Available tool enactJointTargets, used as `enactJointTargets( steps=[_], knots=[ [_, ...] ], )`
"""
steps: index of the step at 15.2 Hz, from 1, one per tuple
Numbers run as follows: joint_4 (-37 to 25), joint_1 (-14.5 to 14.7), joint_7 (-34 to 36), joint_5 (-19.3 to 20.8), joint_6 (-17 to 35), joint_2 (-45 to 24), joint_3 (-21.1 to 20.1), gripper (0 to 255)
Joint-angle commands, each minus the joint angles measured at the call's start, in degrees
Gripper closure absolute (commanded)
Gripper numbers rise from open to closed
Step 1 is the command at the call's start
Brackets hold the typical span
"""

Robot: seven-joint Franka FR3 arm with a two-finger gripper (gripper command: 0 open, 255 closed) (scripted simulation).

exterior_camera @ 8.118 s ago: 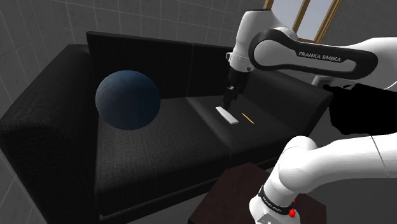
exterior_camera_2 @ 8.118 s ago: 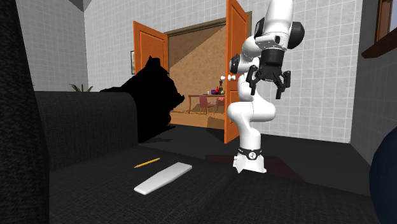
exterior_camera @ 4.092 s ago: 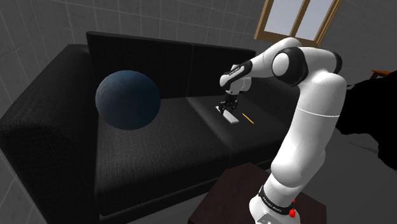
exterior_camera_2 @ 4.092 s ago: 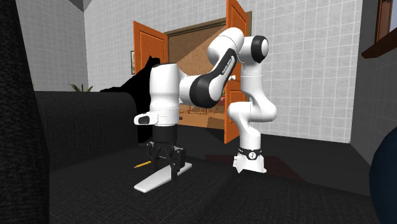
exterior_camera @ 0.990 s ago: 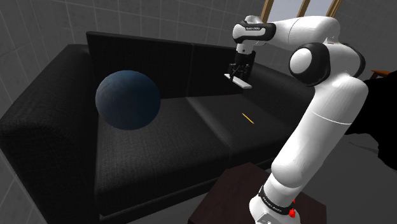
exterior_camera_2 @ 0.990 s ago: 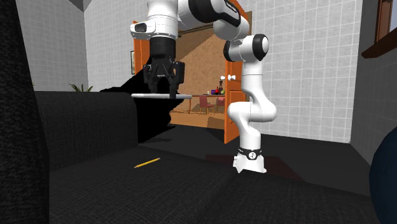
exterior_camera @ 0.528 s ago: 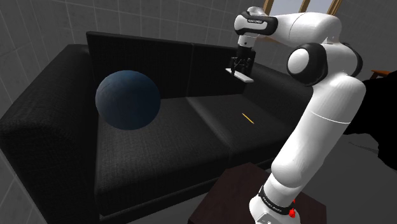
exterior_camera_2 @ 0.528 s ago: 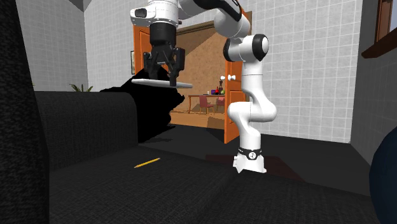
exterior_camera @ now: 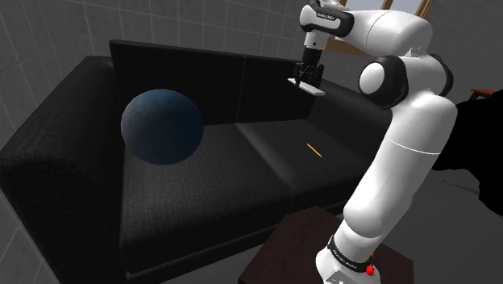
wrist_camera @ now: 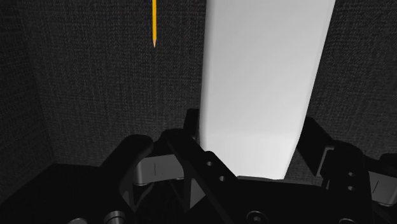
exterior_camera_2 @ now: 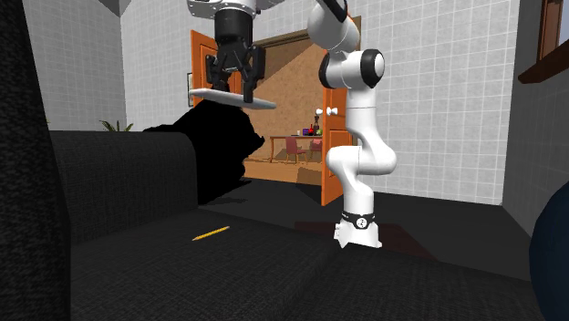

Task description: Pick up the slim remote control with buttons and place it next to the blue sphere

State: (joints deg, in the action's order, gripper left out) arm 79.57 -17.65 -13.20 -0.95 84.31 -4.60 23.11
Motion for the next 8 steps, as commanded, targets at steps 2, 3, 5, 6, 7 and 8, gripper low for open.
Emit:
enactJointTargets(
  steps=[2,3,5,6,7,8],
  knots=[
    [-4.71,-0.47,-0.52,-0.72,-3.14,-1.73,0.26,255],
    [-6.16,-0.62,-0.65,-0.94,-4.12,-2.24,0.34,255],
    [-4.92,0.40,0.82,-0.27,-4.25,-0.75,-0.30,255],
    [-2.87,1.46,2.40,0.47,-3.80,0.98,-1.00,255],
    [-0.97,2.43,3.97,1.12,-3.43,2.61,-1.74,255],
    [0.80,3.36,5.55,1.71,-3.11,4.14,-2.50,255]
  ],
)
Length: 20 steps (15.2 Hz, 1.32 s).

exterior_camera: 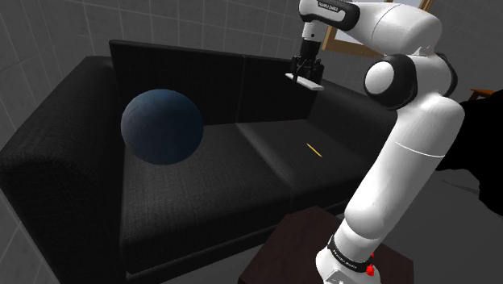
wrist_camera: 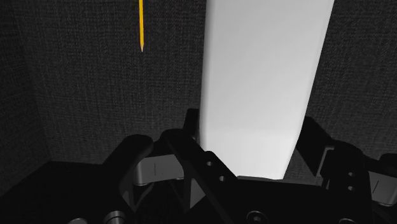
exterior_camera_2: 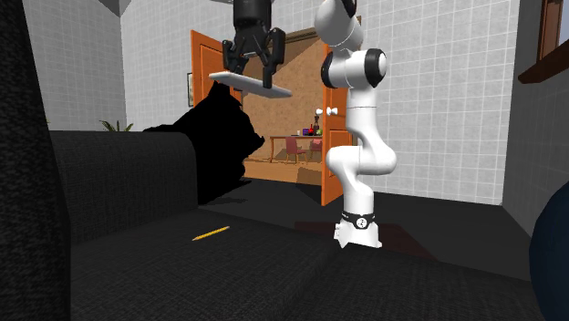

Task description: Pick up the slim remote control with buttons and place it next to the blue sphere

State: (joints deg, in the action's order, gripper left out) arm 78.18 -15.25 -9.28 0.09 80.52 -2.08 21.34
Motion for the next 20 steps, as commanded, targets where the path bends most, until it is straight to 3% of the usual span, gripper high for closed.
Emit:
enactJointTargets(
  steps=[1,10,20],
  knots=[
    [3.83,1.80,3.21,1.18,0.94,3.06,-1.54,255],
    [14.16,7.65,17.01,3.02,1.86,12.41,-9.54,255],
    [18.28,13.04,31.66,1.56,1.69,16.24,-18.70,255]
  ],
)
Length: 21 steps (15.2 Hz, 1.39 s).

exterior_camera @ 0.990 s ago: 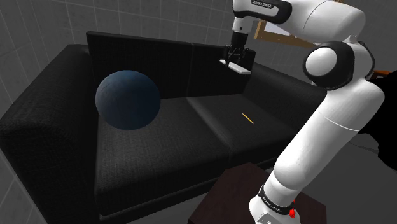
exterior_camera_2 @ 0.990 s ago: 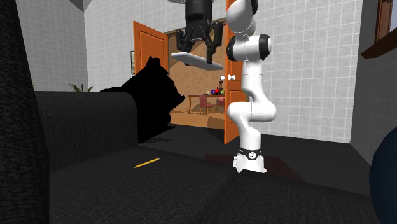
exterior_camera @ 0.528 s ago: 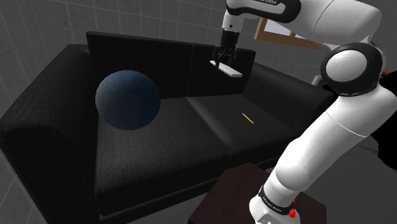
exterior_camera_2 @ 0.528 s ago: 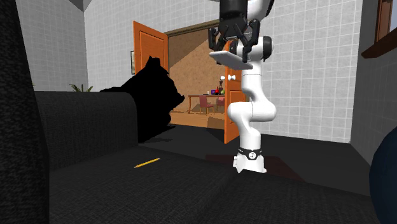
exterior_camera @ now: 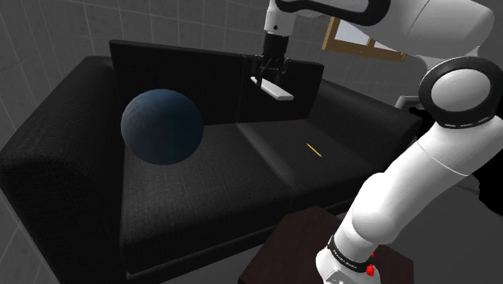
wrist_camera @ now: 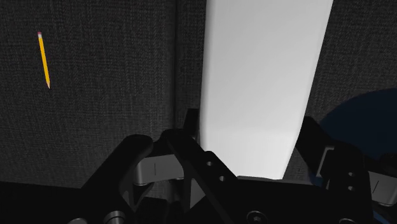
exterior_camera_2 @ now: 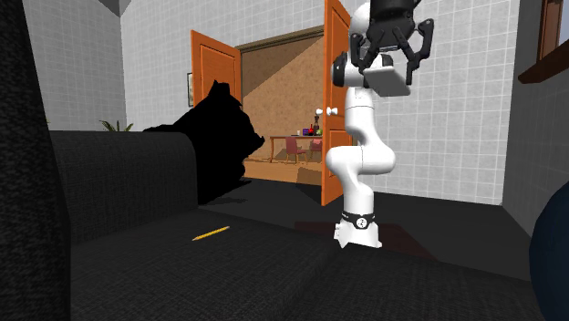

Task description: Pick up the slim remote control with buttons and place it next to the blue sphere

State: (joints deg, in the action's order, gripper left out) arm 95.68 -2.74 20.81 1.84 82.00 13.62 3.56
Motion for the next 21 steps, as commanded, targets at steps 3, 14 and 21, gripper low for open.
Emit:
enactJointTargets(
  steps=[3,14,21],
  knots=[
    [0.68,2.10,5.90,-0.89,0.11,0.45,-3.67,255],
    [-5.01,8.03,21.87,-2.51,-0.55,-4.70,-13.60,255],
    [-13.08,12.25,31.77,-1.54,-1.75,-11.78,-19.33,255]
  ],
)
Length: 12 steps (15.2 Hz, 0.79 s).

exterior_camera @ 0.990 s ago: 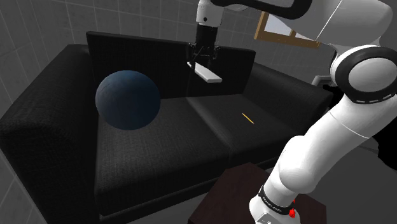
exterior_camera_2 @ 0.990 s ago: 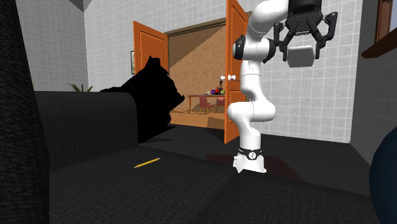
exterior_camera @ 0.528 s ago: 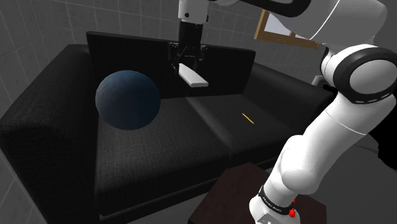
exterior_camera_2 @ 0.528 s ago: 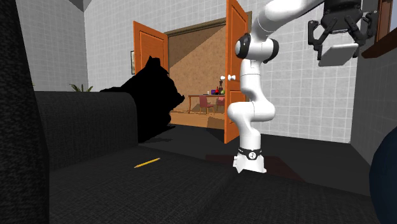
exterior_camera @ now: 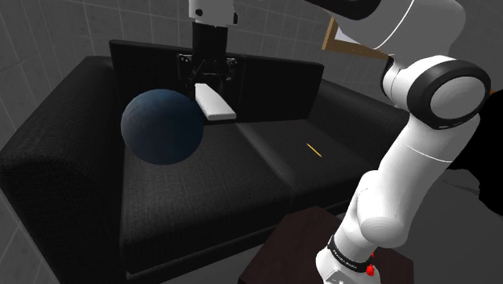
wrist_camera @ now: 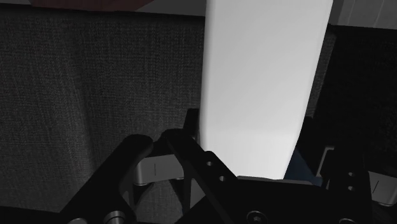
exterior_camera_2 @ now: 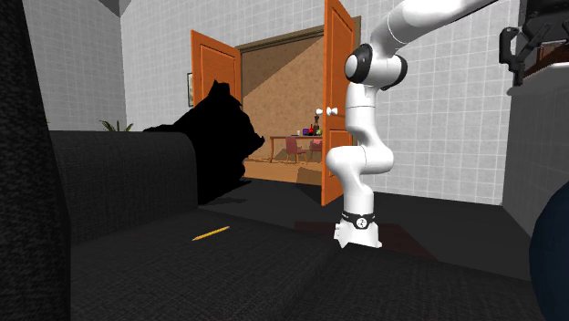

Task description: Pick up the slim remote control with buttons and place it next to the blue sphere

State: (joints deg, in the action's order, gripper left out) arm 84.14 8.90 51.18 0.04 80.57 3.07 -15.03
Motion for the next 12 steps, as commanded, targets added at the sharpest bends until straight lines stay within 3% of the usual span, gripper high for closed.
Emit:
enactJointTargets(
  steps=[1,12],
  knots=[
    [-0.24,0.57,1.34,0.15,0.58,-0.82,-0.68,255],
    [12.17,0.39,0.79,-0.68,9.90,2.39,-0.35,255]
  ],
)
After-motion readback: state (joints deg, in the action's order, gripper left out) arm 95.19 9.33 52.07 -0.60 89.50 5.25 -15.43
